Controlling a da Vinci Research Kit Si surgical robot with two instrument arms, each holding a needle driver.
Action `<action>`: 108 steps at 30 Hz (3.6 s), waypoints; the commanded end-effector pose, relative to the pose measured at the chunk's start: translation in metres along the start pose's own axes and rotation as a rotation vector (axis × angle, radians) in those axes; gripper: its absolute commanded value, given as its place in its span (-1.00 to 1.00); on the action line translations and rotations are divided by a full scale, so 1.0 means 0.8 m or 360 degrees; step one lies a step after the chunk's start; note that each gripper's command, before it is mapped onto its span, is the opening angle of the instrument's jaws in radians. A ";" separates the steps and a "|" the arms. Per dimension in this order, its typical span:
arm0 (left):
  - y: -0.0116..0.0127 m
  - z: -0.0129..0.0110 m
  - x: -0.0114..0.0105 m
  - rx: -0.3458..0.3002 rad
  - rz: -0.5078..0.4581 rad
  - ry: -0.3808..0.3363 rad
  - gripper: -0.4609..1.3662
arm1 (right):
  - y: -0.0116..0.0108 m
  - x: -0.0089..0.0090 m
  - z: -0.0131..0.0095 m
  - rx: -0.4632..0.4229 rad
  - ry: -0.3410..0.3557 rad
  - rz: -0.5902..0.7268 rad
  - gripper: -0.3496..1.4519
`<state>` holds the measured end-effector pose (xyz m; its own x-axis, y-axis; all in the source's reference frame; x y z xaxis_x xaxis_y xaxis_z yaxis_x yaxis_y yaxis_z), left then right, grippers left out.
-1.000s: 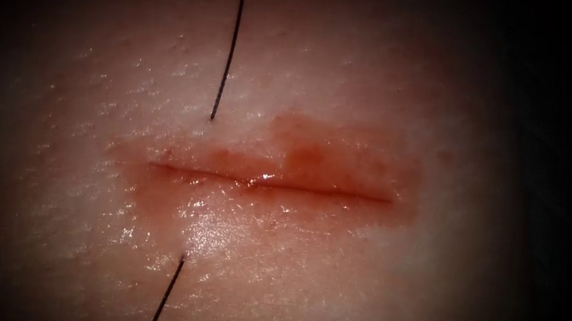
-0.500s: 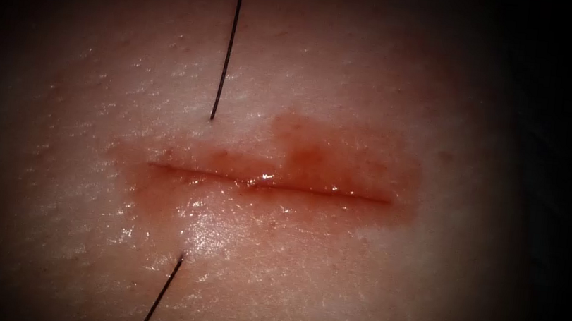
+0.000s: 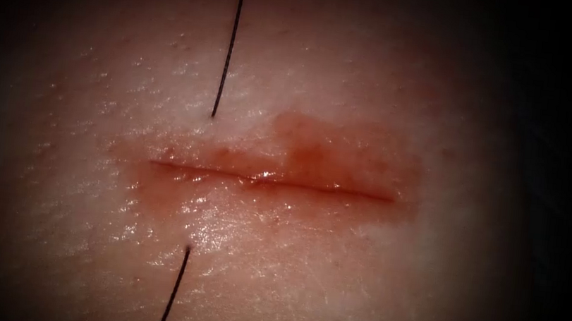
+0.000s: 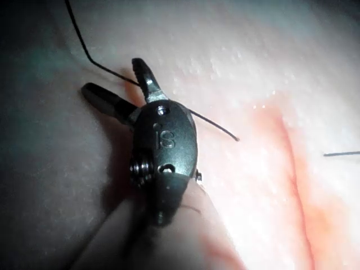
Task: Wound Closure
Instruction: Pull the suture through the cut until a short tail remains on top
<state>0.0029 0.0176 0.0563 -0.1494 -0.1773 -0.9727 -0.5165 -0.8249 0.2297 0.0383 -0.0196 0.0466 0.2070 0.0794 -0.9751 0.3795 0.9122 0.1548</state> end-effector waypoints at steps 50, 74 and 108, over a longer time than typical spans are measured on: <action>0.0001 -0.0004 -0.0001 -0.0005 0.0002 0.0002 -0.88 | 0.0107 -0.0123 -0.0026 -0.0543 -0.0228 -0.0212 0.72; 0.0001 -0.0002 -0.0001 0.0000 0.0001 0.0003 -0.88 | 0.0092 -0.0116 -0.0032 -0.0362 -0.0211 -0.0124 -1.00; 0.0000 0.0001 -0.0002 0.0001 -0.0002 0.0001 -0.88 | -0.0012 -0.0020 0.0039 0.0097 -0.0120 -0.0177 -1.00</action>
<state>0.0028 0.0177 0.0565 -0.1482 -0.1766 -0.9731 -0.5207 -0.8226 0.2286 0.0404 -0.0220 0.0485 0.2272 -0.0528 -0.9724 0.4567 0.8877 0.0585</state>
